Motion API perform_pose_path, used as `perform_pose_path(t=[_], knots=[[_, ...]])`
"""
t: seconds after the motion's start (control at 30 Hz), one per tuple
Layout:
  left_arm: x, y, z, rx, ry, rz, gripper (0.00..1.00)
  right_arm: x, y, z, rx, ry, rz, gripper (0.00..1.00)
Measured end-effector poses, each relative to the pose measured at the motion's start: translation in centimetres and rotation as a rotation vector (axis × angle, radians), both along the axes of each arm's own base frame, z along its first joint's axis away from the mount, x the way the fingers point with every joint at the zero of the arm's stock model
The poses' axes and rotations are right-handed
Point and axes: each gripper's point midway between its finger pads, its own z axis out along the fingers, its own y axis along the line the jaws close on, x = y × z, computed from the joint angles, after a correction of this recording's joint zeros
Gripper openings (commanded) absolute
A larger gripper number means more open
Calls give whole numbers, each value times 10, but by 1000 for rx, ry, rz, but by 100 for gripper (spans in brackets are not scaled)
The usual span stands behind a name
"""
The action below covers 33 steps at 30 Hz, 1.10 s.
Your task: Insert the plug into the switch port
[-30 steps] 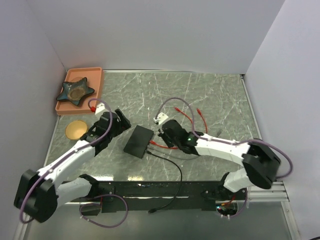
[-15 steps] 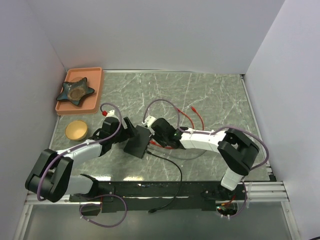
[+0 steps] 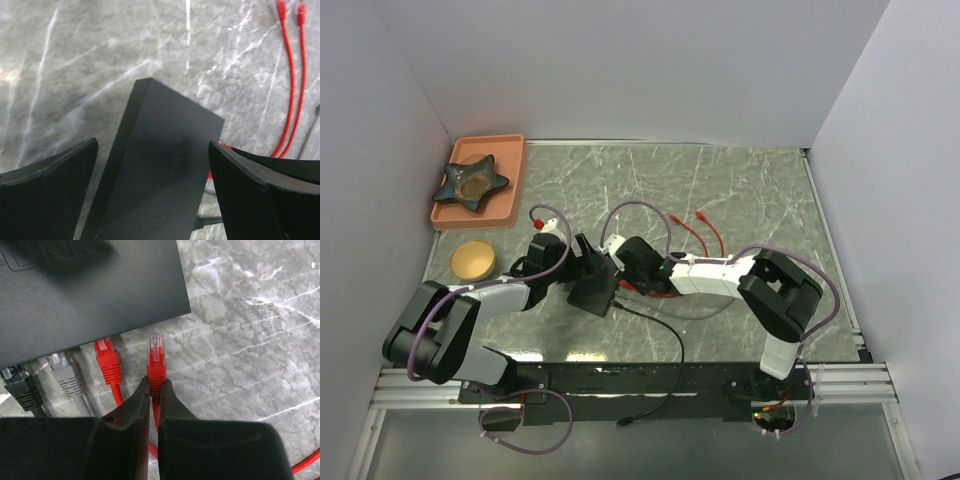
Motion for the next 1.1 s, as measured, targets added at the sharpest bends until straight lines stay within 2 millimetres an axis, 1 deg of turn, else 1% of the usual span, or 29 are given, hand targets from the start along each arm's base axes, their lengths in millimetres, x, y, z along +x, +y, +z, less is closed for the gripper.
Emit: perform_pose_path(t=[0.07, 0.1, 0.33, 0.6, 0.83, 1.03, 1.1], knots=[[1, -3, -1, -9, -2, -10, 100, 1, 1, 1, 3, -3, -1, 0], [1, -4, -1, -13, -4, -16, 98, 1, 2, 2, 5, -4, -1, 0], [1, -9, 1, -33, -11, -40, 97, 2, 3, 2, 12, -6, 0, 0], [0, -11, 1, -40, -9, -51, 96, 0, 5, 2, 21, 3, 5, 0], [1, -13, 0, -46, -12, -59, 95, 2, 9, 6, 31, 1, 9, 0], [2, -13, 0, -42, -19, -65, 95, 5, 12, -1, 7, 10, 7, 0], [2, -13, 0, -41, -20, -65, 95, 5, 13, -1, 6, 9, 6, 0]])
